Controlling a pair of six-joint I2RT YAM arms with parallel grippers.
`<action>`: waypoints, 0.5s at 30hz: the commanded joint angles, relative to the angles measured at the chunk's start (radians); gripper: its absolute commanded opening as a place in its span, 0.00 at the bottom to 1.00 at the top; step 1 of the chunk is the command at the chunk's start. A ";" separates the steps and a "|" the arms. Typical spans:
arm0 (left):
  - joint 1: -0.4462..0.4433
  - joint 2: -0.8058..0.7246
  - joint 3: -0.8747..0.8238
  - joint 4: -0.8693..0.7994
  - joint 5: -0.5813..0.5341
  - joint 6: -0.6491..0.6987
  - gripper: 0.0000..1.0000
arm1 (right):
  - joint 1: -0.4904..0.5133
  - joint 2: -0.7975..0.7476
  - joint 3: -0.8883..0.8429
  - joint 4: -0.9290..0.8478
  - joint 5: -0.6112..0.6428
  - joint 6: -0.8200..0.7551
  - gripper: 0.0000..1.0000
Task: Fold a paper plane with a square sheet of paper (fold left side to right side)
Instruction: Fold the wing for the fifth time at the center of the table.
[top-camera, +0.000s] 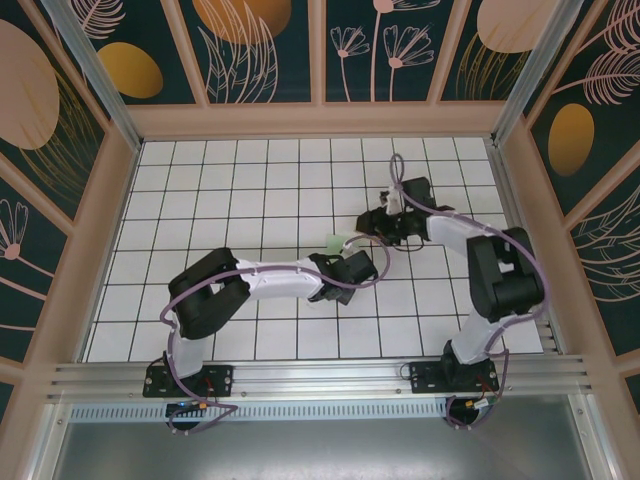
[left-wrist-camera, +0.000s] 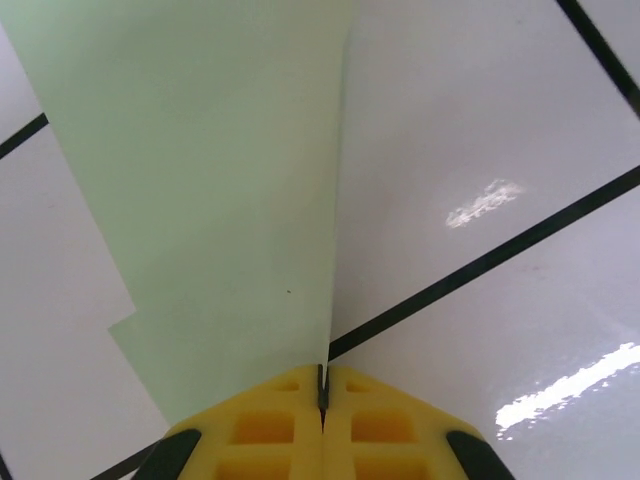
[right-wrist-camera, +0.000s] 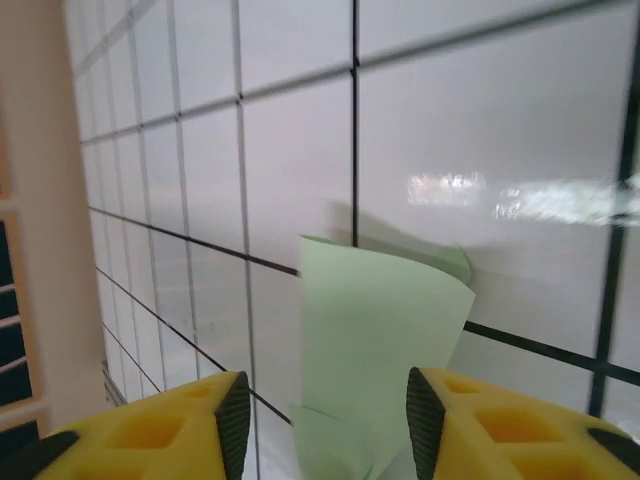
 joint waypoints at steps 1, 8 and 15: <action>0.045 -0.059 -0.013 0.061 0.125 -0.007 0.02 | -0.055 -0.120 -0.042 0.002 0.057 -0.009 0.56; 0.150 -0.086 -0.048 0.180 0.370 -0.041 0.01 | -0.094 -0.205 -0.149 -0.002 0.107 -0.034 0.61; 0.231 -0.066 -0.100 0.313 0.574 -0.089 0.00 | -0.085 -0.220 -0.292 0.148 0.046 0.020 0.61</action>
